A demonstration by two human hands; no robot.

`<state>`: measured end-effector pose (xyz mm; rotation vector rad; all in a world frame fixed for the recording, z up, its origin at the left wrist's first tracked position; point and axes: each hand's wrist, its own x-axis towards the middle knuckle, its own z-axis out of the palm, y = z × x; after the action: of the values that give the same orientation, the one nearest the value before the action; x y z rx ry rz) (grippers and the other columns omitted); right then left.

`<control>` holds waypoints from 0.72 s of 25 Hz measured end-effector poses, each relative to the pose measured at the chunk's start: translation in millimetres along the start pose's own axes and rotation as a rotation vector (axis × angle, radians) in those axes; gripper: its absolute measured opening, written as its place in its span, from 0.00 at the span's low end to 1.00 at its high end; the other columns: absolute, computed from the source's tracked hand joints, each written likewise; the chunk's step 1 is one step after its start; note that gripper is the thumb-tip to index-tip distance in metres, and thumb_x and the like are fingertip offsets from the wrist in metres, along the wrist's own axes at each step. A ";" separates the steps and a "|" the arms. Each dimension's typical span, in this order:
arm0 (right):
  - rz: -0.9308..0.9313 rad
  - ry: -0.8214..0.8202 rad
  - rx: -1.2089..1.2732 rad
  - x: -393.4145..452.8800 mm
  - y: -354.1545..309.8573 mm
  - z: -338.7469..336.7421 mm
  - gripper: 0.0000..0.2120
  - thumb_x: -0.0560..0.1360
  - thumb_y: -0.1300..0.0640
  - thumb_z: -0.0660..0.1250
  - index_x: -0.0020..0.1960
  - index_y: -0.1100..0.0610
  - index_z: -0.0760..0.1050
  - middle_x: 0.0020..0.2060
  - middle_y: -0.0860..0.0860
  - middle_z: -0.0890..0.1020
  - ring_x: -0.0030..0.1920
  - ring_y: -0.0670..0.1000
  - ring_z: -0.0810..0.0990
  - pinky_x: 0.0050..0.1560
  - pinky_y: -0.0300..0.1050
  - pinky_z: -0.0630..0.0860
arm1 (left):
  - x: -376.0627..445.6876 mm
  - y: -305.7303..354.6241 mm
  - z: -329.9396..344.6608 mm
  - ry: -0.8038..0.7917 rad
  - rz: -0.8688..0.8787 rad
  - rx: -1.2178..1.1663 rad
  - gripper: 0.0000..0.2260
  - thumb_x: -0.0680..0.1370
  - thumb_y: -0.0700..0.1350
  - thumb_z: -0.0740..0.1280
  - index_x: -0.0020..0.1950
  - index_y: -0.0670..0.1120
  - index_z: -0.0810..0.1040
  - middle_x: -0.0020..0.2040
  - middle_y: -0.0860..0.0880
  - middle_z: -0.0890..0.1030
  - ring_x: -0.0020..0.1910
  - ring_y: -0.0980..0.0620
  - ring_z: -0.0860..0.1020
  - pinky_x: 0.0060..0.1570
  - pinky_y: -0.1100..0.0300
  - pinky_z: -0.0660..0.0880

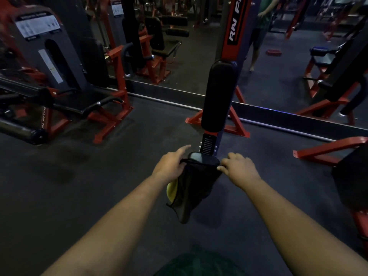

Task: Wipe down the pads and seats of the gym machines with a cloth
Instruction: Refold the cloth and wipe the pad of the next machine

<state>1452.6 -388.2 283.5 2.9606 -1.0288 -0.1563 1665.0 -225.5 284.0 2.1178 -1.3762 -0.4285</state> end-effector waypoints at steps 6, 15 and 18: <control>-0.057 0.039 -0.031 -1.2 0.7 -20.3 0.18 0.81 0.36 0.58 0.61 0.47 0.73 0.55 0.49 0.79 0.59 0.54 0.77 0.51 0.52 0.73 | 6.2 -13.0 -9.1 0.071 -0.034 0.016 0.32 0.78 0.41 0.69 0.79 0.55 0.62 0.56 0.49 0.85 0.57 0.45 0.82 0.58 0.50 0.78; 0.128 0.199 0.476 1.8 -11.3 -42.5 0.04 0.76 0.48 0.70 0.48 0.44 0.75 0.43 0.45 0.81 0.45 0.51 0.81 0.42 0.48 0.76 | 16.8 -4.7 -24.4 0.210 -0.109 0.113 0.12 0.81 0.44 0.66 0.64 0.50 0.81 0.58 0.47 0.84 0.58 0.45 0.81 0.55 0.54 0.78; 0.075 0.305 0.834 10.9 -11.0 -50.7 0.10 0.74 0.57 0.73 0.45 0.44 0.74 0.39 0.44 0.81 0.41 0.45 0.80 0.43 0.46 0.78 | 22.0 -3.4 -28.7 0.238 -0.188 0.065 0.08 0.81 0.49 0.65 0.57 0.49 0.81 0.51 0.47 0.85 0.52 0.44 0.82 0.47 0.55 0.74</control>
<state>1472.6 -387.7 332.5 3.4202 -1.4120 0.9137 1692.4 -236.1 305.3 2.2770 -1.0760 -0.1978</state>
